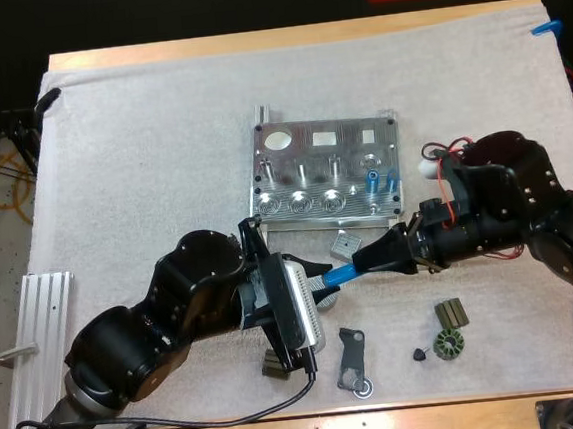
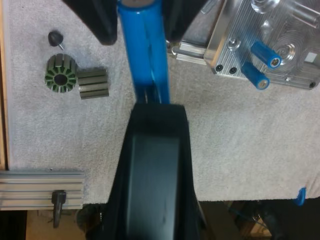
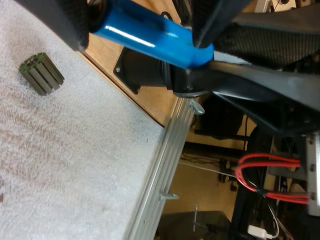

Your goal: Load cells from right to left

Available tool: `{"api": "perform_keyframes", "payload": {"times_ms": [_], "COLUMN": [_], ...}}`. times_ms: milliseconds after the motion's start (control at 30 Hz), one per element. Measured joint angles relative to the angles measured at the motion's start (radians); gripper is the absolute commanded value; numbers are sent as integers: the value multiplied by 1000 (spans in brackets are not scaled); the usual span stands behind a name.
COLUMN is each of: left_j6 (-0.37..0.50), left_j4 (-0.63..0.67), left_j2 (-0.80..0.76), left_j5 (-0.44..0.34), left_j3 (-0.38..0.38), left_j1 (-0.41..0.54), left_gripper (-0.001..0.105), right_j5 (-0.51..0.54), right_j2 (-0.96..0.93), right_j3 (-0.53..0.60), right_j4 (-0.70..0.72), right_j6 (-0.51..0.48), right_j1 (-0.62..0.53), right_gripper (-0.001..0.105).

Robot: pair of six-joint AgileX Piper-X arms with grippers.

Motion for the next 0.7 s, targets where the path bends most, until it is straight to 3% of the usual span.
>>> {"api": "perform_keyframes", "payload": {"times_ms": [700], "left_j6": [9], "left_j4": [10], "left_j2": [-31], "left_j5": [-21], "left_j3": [0], "left_j1": [0], "left_gripper": [0], "right_j5": [-80], "right_j2": [1], "right_j3": [25], "right_j4": [-72], "right_j6": [27], "right_j1": [0], "right_gripper": [46]}}
